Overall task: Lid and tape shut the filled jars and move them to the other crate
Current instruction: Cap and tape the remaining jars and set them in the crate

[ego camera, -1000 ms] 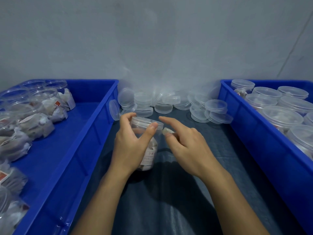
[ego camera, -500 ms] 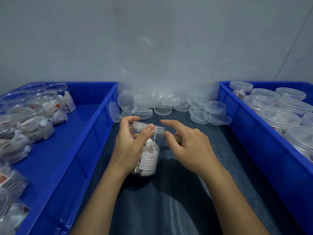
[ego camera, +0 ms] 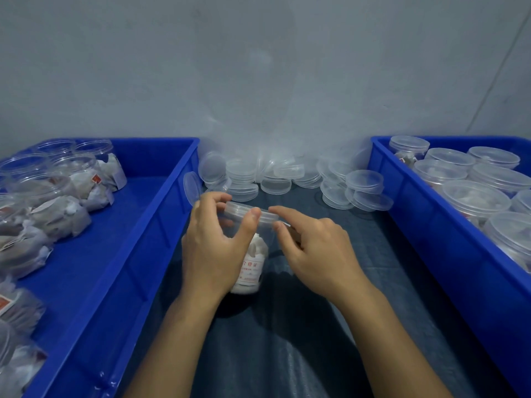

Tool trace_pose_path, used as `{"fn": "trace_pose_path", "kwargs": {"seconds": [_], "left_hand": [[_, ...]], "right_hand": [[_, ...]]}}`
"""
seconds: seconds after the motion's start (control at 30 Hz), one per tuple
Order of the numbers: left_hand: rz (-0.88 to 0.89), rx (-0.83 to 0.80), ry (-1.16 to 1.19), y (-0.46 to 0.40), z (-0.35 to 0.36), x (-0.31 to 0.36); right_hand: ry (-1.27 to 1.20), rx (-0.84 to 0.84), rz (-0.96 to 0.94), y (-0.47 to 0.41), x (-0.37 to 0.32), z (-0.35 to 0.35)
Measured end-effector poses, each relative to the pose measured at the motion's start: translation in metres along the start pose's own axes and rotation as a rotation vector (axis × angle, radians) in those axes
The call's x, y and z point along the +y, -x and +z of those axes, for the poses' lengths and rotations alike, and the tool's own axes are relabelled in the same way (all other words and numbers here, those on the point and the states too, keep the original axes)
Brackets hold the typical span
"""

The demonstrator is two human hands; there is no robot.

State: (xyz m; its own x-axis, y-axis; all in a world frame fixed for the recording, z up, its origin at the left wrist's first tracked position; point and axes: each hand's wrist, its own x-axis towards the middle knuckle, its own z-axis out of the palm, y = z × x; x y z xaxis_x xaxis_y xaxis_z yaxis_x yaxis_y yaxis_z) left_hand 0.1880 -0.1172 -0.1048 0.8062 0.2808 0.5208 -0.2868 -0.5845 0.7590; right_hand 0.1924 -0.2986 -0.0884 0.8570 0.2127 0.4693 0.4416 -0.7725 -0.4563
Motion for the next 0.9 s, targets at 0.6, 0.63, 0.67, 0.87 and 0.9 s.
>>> {"fn": "trace_pose_path", "kwargs": {"seconds": [0.6, 0.63, 0.67, 0.87, 0.9], "left_hand": [[-0.106, -0.19, 0.301, -0.001, 0.0, -0.004], [-0.104, -0.205, 0.331, -0.001, 0.0, -0.004], [-0.1, -0.217, 0.356, -0.001, 0.0, -0.005], [-0.108, -0.272, 0.477, -0.004, 0.002, -0.013], [-0.117, -0.283, 0.49, -0.004, 0.001, -0.015]], "right_hand": [[-0.04, -0.075, 0.012, -0.003, 0.009, -0.004], [-0.044, -0.079, 0.016, -0.003, 0.01, -0.004], [-0.044, -0.084, 0.02, -0.003, 0.01, -0.004], [-0.09, -0.117, 0.05, -0.005, 0.012, -0.002], [-0.104, -0.128, 0.054, -0.004, 0.013, -0.002]]}}
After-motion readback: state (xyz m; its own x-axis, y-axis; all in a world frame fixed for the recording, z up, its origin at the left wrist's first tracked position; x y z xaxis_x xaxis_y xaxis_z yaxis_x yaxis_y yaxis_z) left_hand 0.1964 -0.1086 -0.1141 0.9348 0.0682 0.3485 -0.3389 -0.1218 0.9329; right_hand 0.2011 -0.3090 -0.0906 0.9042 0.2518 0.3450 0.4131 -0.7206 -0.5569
